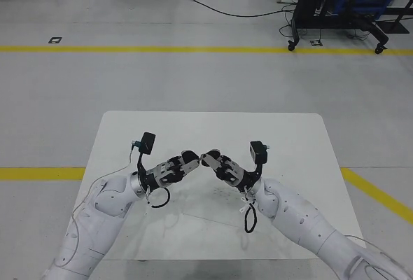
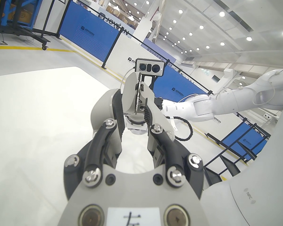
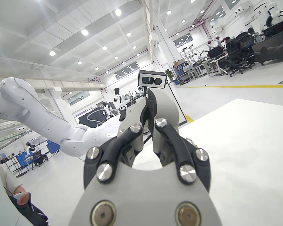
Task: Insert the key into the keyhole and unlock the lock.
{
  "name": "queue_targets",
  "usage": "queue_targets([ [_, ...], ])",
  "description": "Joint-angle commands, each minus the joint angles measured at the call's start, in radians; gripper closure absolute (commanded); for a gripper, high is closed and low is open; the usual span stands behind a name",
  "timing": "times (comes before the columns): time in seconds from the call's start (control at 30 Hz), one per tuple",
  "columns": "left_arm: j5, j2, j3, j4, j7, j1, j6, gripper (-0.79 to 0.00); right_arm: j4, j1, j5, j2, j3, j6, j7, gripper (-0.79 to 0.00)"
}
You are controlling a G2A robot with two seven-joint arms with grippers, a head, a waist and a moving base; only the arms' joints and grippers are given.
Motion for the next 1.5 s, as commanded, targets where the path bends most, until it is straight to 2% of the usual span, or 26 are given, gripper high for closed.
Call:
queue_targets([
  [0.0,0.0,0.001,0.004,0.0,-0.001,-0.001,-0.003,-0.114,0.001,0.001,-0.004,0.001,-0.004,0.0,-0.006,0.0],
  [0.03,0.001,0.001,0.007,0.0,-0.004,-0.002,-0.004,0.0,0.002,0.002,-0.004,0.001,-0.007,0.0,-0.007,0.0],
  [0.37,-0.001,0.006,0.009,0.004,0.02,-0.006,0.001,0.0,0.008,0.019,0.001,0.002,-0.031,0.0,-0.001,0.0],
  [0.4,-0.001,0.006,0.007,0.004,0.026,-0.006,0.001,0.0,0.008,0.021,0.004,0.002,-0.035,0.0,0.005,-0.139],
  [0.43,0.0,0.006,0.005,0.004,0.033,-0.005,0.0,0.0,0.009,0.024,0.011,0.003,-0.039,0.0,0.012,-0.372],
  [0.47,0.0,0.007,0.002,0.005,0.04,-0.005,0.0,0.0,0.009,0.025,0.014,0.003,-0.039,0.0,0.014,-0.785],
  [0.73,-0.009,0.011,-0.063,0.018,0.159,0.017,0.03,0.0,0.009,0.025,0.014,0.003,-0.039,0.0,0.014,-0.785],
  [0.97,-0.012,0.011,-0.065,0.02,0.164,0.019,0.033,0.0,0.009,0.025,0.014,0.003,-0.039,0.0,0.014,-0.785],
  [1.1,0.029,0.011,-0.072,-0.009,0.176,0.03,0.056,0.0,0.009,0.025,0.014,0.003,-0.039,0.0,0.014,-0.785],
  [1.2,0.07,0.018,-0.071,-0.018,0.116,0.04,0.053,0.0,0.015,0.037,-0.05,0.015,-0.025,0.07,0.173,-0.785],
  [1.3,0.085,0.026,-0.052,-0.034,0.019,0.042,0.07,0.0,0.014,0.04,-0.036,0.042,0.018,0.04,0.315,-0.785],
  [1.47,0.071,0.036,-0.014,-0.057,-0.113,0.028,0.048,0.0,-0.05,-0.007,0.015,0.099,0.118,0.005,0.482,-0.785],
])
